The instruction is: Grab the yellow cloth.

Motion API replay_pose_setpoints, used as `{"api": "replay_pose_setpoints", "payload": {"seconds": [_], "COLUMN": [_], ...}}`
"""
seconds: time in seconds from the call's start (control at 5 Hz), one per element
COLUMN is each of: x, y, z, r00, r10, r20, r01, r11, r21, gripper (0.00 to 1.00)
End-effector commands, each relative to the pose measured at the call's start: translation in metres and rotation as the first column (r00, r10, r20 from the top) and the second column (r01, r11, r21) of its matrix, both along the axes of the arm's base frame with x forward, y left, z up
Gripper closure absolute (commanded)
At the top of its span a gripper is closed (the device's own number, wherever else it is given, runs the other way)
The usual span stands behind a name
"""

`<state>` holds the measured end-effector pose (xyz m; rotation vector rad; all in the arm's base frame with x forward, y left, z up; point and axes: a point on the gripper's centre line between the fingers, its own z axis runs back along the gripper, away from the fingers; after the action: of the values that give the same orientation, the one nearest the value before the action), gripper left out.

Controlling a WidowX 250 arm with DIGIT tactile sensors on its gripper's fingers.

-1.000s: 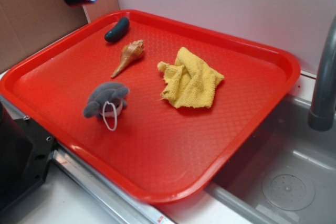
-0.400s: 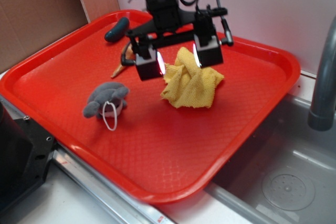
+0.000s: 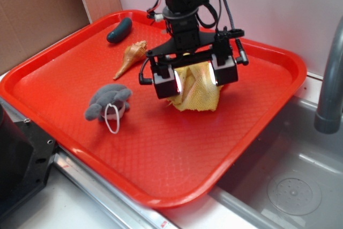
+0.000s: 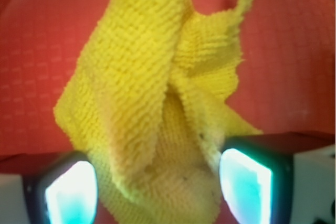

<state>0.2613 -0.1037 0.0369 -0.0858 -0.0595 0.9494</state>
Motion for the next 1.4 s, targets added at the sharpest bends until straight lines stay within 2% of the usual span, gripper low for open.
{"api": "replay_pose_setpoints", "payload": {"seconds": [0.0, 0.2, 0.4, 0.6, 0.8, 1.0, 1.2], "x": [0.032, 0.032, 0.034, 0.032, 0.029, 0.022, 0.013], "y": [0.044, 0.049, 0.053, 0.051, 0.05, 0.058, 0.066], "z": [0.009, 0.004, -0.001, 0.006, 0.035, 0.072, 0.103], "r00": [0.976, 0.983, 0.987, 0.98, 0.925, 0.823, 0.708], "r10": [-0.194, -0.159, -0.134, -0.188, -0.379, -0.569, -0.707], "r20": [0.102, 0.093, 0.087, 0.069, 0.007, -0.003, -0.003], "r01": [0.159, 0.125, 0.097, 0.153, 0.359, 0.556, 0.693], "r11": [0.948, 0.946, 0.937, 0.924, 0.882, 0.803, 0.693], "r21": [0.275, 0.3, 0.335, 0.349, 0.306, 0.215, 0.197], "gripper": [0.83, 1.0, 1.0, 1.0, 1.0, 1.0, 1.0]}}
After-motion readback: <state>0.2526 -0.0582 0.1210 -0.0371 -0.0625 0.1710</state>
